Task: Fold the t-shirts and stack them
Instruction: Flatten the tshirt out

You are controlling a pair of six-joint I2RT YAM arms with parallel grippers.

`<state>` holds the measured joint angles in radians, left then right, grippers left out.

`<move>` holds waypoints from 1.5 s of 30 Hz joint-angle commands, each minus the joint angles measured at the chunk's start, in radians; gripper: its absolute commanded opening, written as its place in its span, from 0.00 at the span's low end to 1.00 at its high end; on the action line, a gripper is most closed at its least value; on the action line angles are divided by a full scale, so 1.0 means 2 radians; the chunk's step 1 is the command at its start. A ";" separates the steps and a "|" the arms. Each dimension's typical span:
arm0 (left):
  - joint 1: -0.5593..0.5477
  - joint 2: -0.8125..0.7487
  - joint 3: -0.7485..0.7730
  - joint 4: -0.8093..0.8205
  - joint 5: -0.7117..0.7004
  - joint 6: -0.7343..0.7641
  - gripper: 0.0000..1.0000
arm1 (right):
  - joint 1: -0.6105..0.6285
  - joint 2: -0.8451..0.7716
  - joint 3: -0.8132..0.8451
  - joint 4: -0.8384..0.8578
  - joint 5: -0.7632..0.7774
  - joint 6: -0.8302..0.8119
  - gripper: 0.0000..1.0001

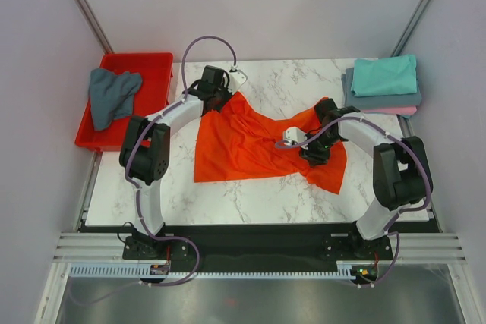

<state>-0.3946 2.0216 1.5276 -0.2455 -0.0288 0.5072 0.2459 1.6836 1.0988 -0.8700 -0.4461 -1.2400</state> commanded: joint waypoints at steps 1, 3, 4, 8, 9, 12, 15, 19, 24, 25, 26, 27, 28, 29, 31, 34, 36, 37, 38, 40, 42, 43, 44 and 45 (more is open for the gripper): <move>-0.001 -0.015 -0.004 0.018 -0.013 -0.007 0.02 | 0.004 0.008 0.025 -0.038 -0.030 -0.033 0.42; -0.001 -0.016 -0.005 0.019 -0.015 -0.007 0.02 | 0.004 0.009 0.027 -0.050 -0.030 -0.039 0.42; -0.001 -0.017 -0.008 0.019 -0.016 -0.007 0.02 | 0.006 0.008 0.028 -0.054 -0.031 -0.043 0.42; -0.001 -0.017 -0.008 0.021 -0.017 -0.005 0.02 | 0.007 0.008 0.039 -0.070 -0.032 -0.046 0.43; -0.001 -0.017 -0.009 0.021 -0.017 -0.006 0.02 | 0.009 0.007 0.041 -0.073 -0.032 -0.045 0.43; -0.001 -0.013 -0.008 0.023 -0.017 -0.007 0.02 | 0.013 0.011 0.043 -0.073 -0.027 -0.045 0.44; -0.001 -0.011 -0.004 0.025 -0.018 -0.007 0.02 | 0.017 0.023 0.038 -0.066 -0.021 -0.045 0.42; -0.001 -0.014 -0.005 0.025 -0.020 -0.005 0.02 | 0.021 0.030 0.034 -0.052 -0.013 -0.042 0.41; 0.000 -0.019 -0.017 0.028 -0.025 -0.005 0.02 | 0.023 0.034 0.032 -0.040 -0.010 -0.037 0.39; -0.001 -0.020 -0.018 0.028 -0.025 -0.004 0.02 | 0.024 0.034 0.032 -0.038 -0.010 -0.035 0.37; 0.000 -0.021 -0.019 0.028 -0.025 -0.004 0.02 | 0.023 0.034 0.032 -0.036 -0.009 -0.033 0.35; 0.000 -0.021 -0.020 0.028 -0.025 -0.004 0.02 | 0.023 0.033 0.032 -0.031 -0.009 -0.031 0.31; -0.001 -0.021 -0.020 0.028 -0.025 -0.004 0.02 | 0.024 0.033 0.031 -0.028 -0.009 -0.027 0.27; 0.000 -0.021 -0.019 0.028 -0.026 -0.004 0.02 | 0.023 0.033 0.030 -0.025 -0.009 -0.024 0.24; -0.001 -0.021 -0.018 0.030 -0.026 -0.004 0.02 | 0.024 0.030 0.029 -0.016 -0.009 -0.020 0.18; -0.001 -0.021 -0.017 0.030 -0.026 -0.004 0.02 | 0.024 0.029 0.027 -0.009 -0.009 -0.014 0.14; -0.001 -0.021 -0.018 0.030 -0.027 -0.004 0.02 | 0.025 0.029 0.026 -0.008 -0.009 -0.012 0.12; -0.001 -0.021 -0.018 0.031 -0.027 -0.004 0.02 | 0.024 0.028 0.025 -0.008 -0.009 -0.010 0.11; -0.001 -0.021 -0.019 0.031 -0.028 -0.004 0.02 | 0.024 0.027 0.023 -0.008 -0.009 -0.010 0.10; -0.001 -0.021 -0.020 0.030 -0.029 -0.004 0.02 | 0.024 0.024 0.020 -0.008 -0.006 -0.010 0.05; 0.000 -0.023 -0.020 0.031 -0.029 -0.004 0.02 | 0.024 0.022 0.018 -0.008 -0.006 -0.010 0.00; -0.001 -0.024 -0.020 0.030 -0.028 -0.004 0.02 | 0.024 0.019 0.017 -0.007 -0.006 -0.010 0.00; 0.000 -0.023 -0.021 0.031 -0.029 -0.004 0.02 | 0.024 0.017 0.016 -0.007 -0.006 -0.008 0.00; -0.001 -0.024 -0.021 0.031 -0.029 -0.004 0.02 | 0.024 0.016 0.017 -0.008 -0.008 -0.002 0.00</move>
<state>-0.3943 2.0216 1.4910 -0.2279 -0.0769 0.5076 0.2909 1.7512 1.1385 -0.8906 -0.4419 -1.2518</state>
